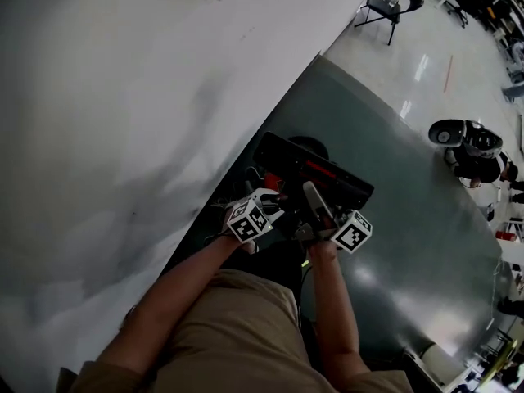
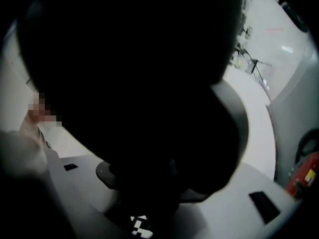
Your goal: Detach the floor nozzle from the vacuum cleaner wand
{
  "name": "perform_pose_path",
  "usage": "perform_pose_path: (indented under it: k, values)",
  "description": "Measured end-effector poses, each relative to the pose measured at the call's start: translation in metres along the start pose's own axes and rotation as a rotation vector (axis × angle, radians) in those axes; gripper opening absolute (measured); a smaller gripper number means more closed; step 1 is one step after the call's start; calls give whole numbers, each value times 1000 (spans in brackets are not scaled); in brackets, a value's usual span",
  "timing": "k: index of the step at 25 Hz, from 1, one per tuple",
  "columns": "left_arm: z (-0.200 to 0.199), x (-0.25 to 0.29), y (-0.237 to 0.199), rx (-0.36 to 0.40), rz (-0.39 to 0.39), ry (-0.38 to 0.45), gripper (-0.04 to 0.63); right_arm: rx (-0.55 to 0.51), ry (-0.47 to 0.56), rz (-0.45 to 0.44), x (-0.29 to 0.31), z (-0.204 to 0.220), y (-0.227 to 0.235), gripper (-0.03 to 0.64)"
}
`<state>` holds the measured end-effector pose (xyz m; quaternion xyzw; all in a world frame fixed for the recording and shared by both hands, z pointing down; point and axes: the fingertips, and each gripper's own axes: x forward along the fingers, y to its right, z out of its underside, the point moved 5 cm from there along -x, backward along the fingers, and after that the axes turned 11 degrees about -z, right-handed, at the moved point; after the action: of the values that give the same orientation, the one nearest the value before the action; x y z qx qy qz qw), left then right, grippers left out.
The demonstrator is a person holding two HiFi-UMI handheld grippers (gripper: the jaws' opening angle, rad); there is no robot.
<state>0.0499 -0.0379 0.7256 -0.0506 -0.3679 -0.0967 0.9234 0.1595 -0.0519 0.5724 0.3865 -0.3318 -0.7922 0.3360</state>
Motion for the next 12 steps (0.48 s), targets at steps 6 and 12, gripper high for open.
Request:
perform_pose_path:
  k: [6,12]
  values:
    - [-8,2,4,-4,27,26,156,65,-37,-54,4,-19,4,249]
    - [-11,6,-4,105,77,19,156,102,-98,-91,13,-22,18,249]
